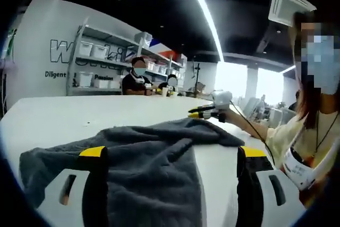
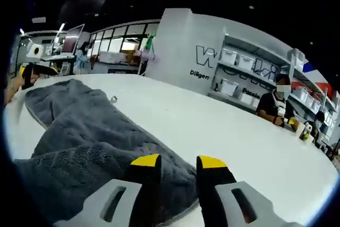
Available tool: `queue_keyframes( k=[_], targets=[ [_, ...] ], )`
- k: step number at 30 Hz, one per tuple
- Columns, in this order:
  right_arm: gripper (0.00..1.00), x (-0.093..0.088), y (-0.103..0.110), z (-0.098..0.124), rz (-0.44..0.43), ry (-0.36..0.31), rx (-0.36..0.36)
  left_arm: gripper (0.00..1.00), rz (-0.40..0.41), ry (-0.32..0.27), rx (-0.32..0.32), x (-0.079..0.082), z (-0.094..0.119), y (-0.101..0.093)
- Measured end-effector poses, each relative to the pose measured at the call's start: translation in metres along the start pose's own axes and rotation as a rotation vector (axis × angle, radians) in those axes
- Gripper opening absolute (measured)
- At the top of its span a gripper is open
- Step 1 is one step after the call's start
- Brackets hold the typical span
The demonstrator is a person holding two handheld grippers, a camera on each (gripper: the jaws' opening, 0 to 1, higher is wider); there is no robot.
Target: Fold the towel on the table until its edges align and the towel forms a compact rectangular stack.
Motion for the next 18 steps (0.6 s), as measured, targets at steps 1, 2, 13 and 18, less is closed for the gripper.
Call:
queue_keyframes(
  k=[1,2,13,18],
  targets=[
    [0.24,-0.002,-0.002,-0.001,-0.01,0.007,-0.005,0.99,0.0,0.001,0.001,0.0,0.0,0.0],
    [0.24,-0.003,-0.003,-0.001,-0.022,0.013,-0.004,0.99,0.0,0.003,0.003,0.0,0.0,0.001],
    [0.07,-0.023,-0.006,-0.008,-0.109,0.138,0.061,0.98,0.005,0.025,0.009,-0.004,-0.001,0.003],
    [0.0,-0.031,-0.005,-0.009,-0.132,0.168,0.104,0.97,0.005,0.023,0.008,-0.004,-0.001,0.002]
  ],
)
Point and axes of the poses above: the point that each gripper's makers call its tool centre point, and the gripper's own axes: z roughly backward along the fingers, y roughly to its left, x roughly out of its top, the point moved 8 cm from there along z, roughly backward along the fingers, and after that the axes turned 7 degrees about -x, right-handed, at the moved point
